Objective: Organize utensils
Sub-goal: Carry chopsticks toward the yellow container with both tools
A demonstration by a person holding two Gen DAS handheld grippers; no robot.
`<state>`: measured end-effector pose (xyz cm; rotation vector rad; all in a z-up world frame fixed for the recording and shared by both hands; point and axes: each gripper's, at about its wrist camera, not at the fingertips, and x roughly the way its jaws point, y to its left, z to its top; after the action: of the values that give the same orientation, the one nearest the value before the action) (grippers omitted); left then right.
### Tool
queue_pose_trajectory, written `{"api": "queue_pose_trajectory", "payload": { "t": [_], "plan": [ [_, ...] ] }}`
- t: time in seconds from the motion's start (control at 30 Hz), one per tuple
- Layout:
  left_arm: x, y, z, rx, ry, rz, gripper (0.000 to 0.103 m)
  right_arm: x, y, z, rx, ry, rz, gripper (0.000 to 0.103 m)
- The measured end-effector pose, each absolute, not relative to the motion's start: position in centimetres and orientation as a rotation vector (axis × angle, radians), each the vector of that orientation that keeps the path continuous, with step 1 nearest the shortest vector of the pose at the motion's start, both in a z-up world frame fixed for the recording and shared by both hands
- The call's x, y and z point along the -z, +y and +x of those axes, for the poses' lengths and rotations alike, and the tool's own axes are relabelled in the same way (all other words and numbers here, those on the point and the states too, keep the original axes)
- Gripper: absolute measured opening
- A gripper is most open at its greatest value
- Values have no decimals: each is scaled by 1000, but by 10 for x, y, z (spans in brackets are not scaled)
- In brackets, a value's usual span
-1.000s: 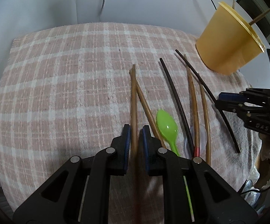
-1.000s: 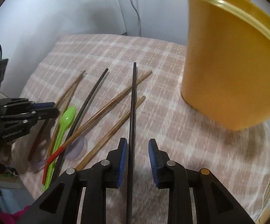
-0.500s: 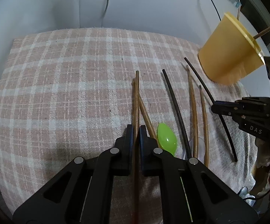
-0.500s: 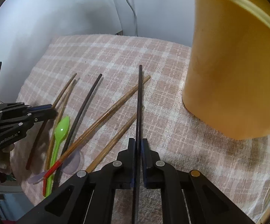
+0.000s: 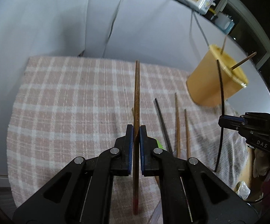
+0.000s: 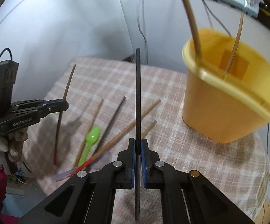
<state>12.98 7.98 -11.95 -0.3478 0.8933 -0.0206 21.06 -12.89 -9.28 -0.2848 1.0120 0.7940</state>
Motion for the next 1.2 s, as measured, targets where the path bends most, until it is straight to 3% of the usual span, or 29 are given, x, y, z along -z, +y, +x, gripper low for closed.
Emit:
{"api": "queue_pose_trajectory", "payload": {
  "t": [0.57, 1.2],
  "plan": [
    [51, 81, 105, 106, 724, -386, 4, 47, -161, 191, -862, 895, -119, 3],
    [18, 32, 129, 220, 570, -495, 4, 22, -237, 209, -785, 821, 142, 3]
  ]
}}
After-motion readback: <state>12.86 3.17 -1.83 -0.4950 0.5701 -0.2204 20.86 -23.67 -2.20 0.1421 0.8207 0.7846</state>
